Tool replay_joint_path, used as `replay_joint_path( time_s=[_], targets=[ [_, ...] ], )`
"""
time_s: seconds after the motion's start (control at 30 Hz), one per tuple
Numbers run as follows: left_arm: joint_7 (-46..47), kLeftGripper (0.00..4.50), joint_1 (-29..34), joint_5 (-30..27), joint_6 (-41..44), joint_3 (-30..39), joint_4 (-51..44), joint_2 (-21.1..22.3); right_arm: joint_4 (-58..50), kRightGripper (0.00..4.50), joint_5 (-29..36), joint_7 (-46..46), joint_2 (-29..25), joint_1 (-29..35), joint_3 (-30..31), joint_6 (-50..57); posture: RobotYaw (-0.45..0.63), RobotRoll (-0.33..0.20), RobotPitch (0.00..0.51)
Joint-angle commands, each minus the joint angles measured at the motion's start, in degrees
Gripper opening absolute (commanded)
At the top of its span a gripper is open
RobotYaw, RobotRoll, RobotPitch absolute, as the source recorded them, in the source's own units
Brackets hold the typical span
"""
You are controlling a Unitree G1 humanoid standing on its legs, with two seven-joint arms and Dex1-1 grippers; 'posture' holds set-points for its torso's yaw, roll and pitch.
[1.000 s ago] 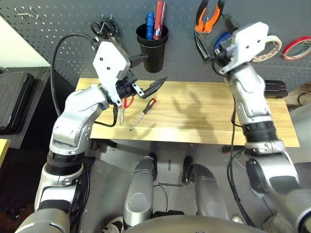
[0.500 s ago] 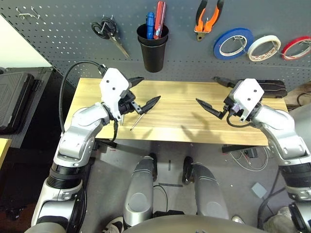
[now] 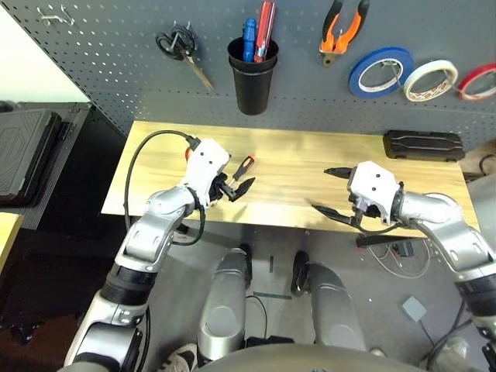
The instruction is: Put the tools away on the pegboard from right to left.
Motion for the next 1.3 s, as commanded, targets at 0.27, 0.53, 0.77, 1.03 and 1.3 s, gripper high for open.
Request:
replay_joint_path(
  time_s=[0.27, 0.53, 0.77, 1.03, 1.3],
  targets=[
    [2.37, 4.5, -7.93, 2.46, 4.27, -1.6, 14.73, -6.82, -1.16, 4.49, -2.63, 0.11, 0.06, 1.59, 1.72, 1.4, 0.17, 0.0, 0.341],
    [4.3, 4.5, -13.86, 4.74, 3.49, -1.25, 28.49, -10.13, -2.56, 4.49, -3.16, -0.33, 0.43, 2.53, 1.82, 2.18, 0.14, 0.0, 0.349],
    [5.94, 4.5, -20.87, 6.08, 2.81, -0.28, 42.7, -12.55, -4.35, 4.49, -3.0, 0.04, -0.2, 3.75, 1.6, 3.06, 0.12, 0.0, 0.356],
    [7.67, 4.5, -28.45, 8.28, -5.42, 0.6, 59.93, -14.73, -6.03, 4.49, -2.89, 0.38, -1.32, 4.57, 1.08, 3.94, 0.09, 0.0, 0.365],
    [8.98, 4.09, -31.08, 10.53, -8.74, 1.03, 70.41, -16.06, -7.24, 4.5, -2.67, 0.38, -1.97, 4.76, 0.78, 4.52, 0.07, 0.0, 0.363]
  ],
)
